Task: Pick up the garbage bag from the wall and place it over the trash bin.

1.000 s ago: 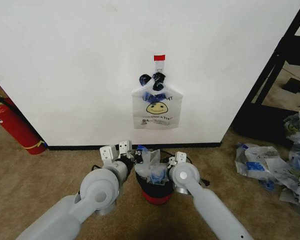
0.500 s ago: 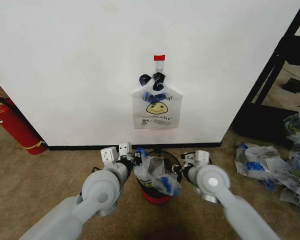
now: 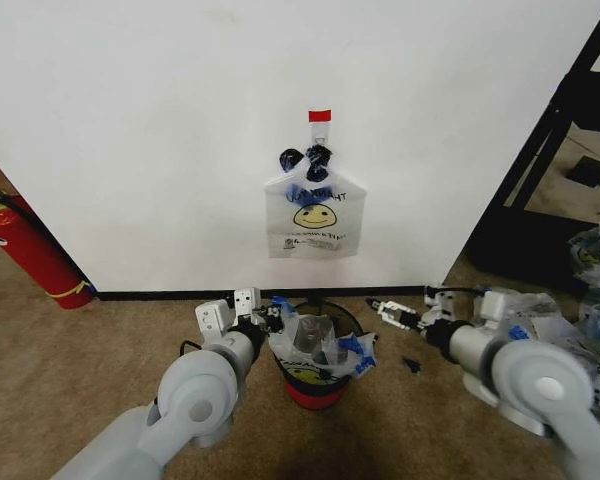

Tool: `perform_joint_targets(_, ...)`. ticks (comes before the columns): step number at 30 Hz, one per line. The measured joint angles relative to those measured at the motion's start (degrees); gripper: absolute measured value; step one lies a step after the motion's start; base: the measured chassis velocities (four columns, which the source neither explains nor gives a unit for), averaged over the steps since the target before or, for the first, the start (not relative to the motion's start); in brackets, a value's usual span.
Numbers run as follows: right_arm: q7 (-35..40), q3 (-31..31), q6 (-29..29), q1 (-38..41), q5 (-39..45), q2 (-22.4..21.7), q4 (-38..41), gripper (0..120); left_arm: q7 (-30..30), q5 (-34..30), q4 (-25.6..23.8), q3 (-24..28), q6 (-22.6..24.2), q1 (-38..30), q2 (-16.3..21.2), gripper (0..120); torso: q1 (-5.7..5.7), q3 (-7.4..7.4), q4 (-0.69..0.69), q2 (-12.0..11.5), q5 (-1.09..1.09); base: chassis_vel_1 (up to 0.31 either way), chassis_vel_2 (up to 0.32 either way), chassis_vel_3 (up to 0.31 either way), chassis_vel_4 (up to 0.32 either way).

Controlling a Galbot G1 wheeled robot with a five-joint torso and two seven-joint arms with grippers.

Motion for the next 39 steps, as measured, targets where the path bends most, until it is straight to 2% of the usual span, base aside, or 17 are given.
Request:
perform_joint_targets(5,-4.8,1.9,-1.8,-5.6,0.3,-2.0,3.2,100,0.3,0.5,0.1,-0.2,0.0,0.2,-0.7,0,0.00,0.00,0.03,0.0,-0.03,0.000,0.000,0.000,0.000)
perform_joint_targets(6,-8.9,2.5,-2.0,-7.4,-2.5,-2.4,3.2,100,0.4,1.0,0.2,-0.4,-0.1,0.4,-0.9,0,0.00,0.00,0.03,0.0,-0.01,0.000,0.000,0.000,0.000)
perform_joint_targets(8,-22.6,3.1,1.2,-11.2,-15.0,-3.4,1.3,100,0.7,1.7,0.1,-0.9,-0.1,1.1,-1.3,0,0.00,0.00,0.03,0.0,-0.02,0.000,0.000,0.000,0.000)
perform_joint_targets(9,-22.6,3.1,1.2,-11.2,-15.0,-3.4,1.3,100,0.7,1.7,0.1,-0.9,-0.1,1.1,-1.3,0,0.00,0.00,0.03,0.0,-0.02,0.000,0.000,0.000,0.000)
perform_joint_targets(10,-30.4,3.2,5.3,-13.9,-22.7,-4.1,-0.8,100,0.8,2.0,-0.2,-1.3,-0.1,1.7,-1.4,0,0.00,0.00,0.02,0.0,-0.01,0.000,0.000,0.000,0.000)
perform_joint_targets(13,-43.5,4.3,15.3,-18.8,-36.6,-5.1,-5.4,100,1.2,2.7,-0.3,-1.8,-0.2,2.4,-1.4,0,0.00,0.00,0.02,0.0,-0.03,0.000,0.000,0.000,0.000)
perform_joint_targets(14,-46.2,4.5,18.4,-19.8,-39.3,-5.3,-6.8,100,1.3,2.8,-0.3,-1.9,-0.2,2.5,-1.4,0,0.00,0.00,0.03,0.0,-0.03,0.000,0.000,0.000,0.000)
perform_joint_targets(15,-52.2,5.0,24.9,-21.8,-43.3,-5.9,-9.2,100,1.4,2.8,-0.4,-2.0,-0.3,2.5,-1.3,0,0.00,0.00,0.02,0.0,0.01,0.000,0.000,0.000,0.000)
perform_joint_targets(17,-61.2,5.8,32.7,-24.3,-47.3,-7.0,-12.1,100,1.5,2.6,-0.6,-2.1,-0.3,2.4,-1.2,0,0.00,0.00,0.02,0.0,0.00,0.000,0.000,0.000,0.000)
perform_joint_targets(23,-67.0,5.5,38.6,-25.1,-49.3,-7.5,-14.0,100,1.5,2.1,-0.9,-2.1,-0.3,2.2,-1.3,0,0.00,0.00,0.03,0.0,-0.03,0.000,0.000,0.000,0.000)
perform_joint_targets(32,-61.9,1.0,37.4,-18.0,-47.0,-5.4,-16.4,100,1.5,2.2,-1.1,-1.2,-0.4,2.4,-1.8,0,0.00,0.01,0.05,0.0,-0.01,0.000,0.000,0.000,0.000)
perform_joint_targets(36,-61.7,0.3,36.1,-17.3,-47.5,-4.8,-17.0,99,1.5,2.2,-0.8,-0.8,-0.4,2.0,-1.9,0,0.00,0.00,0.02,0.0,-0.02,0.000,0.000,0.000,0.000)
perform_joint_targets(39,-62.6,-0.5,35.0,-17.3,-49.6,-4.7,-17.7,94,1.5,2.2,-0.7,-0.7,-0.4,1.7,-1.7,0,0.00,0.00,0.03,0.0,-0.01,0.000,0.000,0.000,0.000)
